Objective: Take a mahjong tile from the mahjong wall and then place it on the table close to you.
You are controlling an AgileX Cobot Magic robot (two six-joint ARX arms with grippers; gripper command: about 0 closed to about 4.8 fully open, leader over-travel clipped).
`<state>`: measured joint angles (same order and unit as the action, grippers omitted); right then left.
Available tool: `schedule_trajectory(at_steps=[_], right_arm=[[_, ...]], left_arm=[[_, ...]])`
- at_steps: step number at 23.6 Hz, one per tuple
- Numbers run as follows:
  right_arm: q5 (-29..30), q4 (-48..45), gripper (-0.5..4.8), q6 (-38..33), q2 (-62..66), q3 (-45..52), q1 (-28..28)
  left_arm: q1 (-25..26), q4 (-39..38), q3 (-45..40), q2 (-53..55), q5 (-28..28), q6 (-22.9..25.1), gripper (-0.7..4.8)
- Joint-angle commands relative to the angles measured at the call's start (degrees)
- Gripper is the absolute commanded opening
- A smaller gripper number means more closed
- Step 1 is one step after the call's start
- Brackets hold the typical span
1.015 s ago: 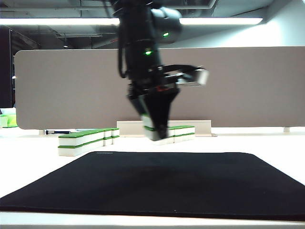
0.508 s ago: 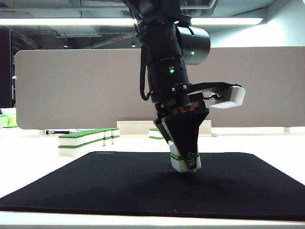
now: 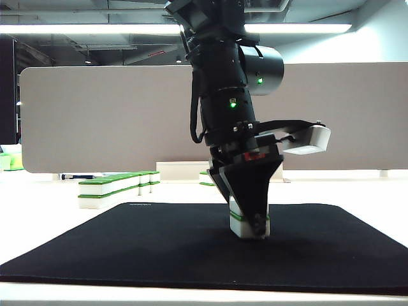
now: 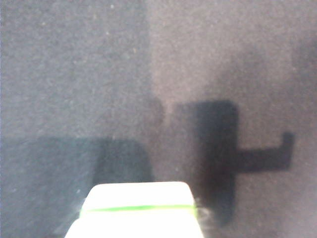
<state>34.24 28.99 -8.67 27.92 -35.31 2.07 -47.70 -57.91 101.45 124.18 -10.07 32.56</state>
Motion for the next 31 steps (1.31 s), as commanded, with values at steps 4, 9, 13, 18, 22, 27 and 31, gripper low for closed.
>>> schedule_trajectory(at_steps=[4, 9, 13, 18, 22, 27, 31], right_arm=[[-0.04, -0.72, -0.01, 0.13, -0.07, -0.2, 0.04], [-0.04, -0.74, -0.01, 0.13, -0.07, -0.2, 0.04], [-0.04, -0.72, -0.01, 0.13, -0.07, -0.2, 0.04], [-0.04, -0.72, -0.01, 0.13, -0.07, -0.2, 0.04], [-0.02, -0.72, -0.01, 0.13, -0.04, -0.2, 0.04], [0.35, -0.46, -0.01, 0.13, -0.07, -0.2, 0.07], [0.37, -0.44, -0.01, 0.13, -0.07, -0.2, 0.07]], left_arm=[[-0.24, -1.7, -0.2, 0.15, 1.36, -0.02, 3.53], [0.04, -3.72, -0.17, -2.97, 5.6, -1.51, 3.78], [0.79, -5.79, -0.17, -4.83, 8.09, -1.7, 3.78], [5.64, -7.87, -0.17, -6.27, 13.75, -9.7, 3.77], [9.73, -9.75, -0.17, -7.54, 11.3, -10.56, 3.77], [16.94, -7.43, -0.17, -7.72, 11.39, -19.85, 3.72], [21.33, -5.07, -0.15, -8.57, 11.91, -24.68, 3.72]])
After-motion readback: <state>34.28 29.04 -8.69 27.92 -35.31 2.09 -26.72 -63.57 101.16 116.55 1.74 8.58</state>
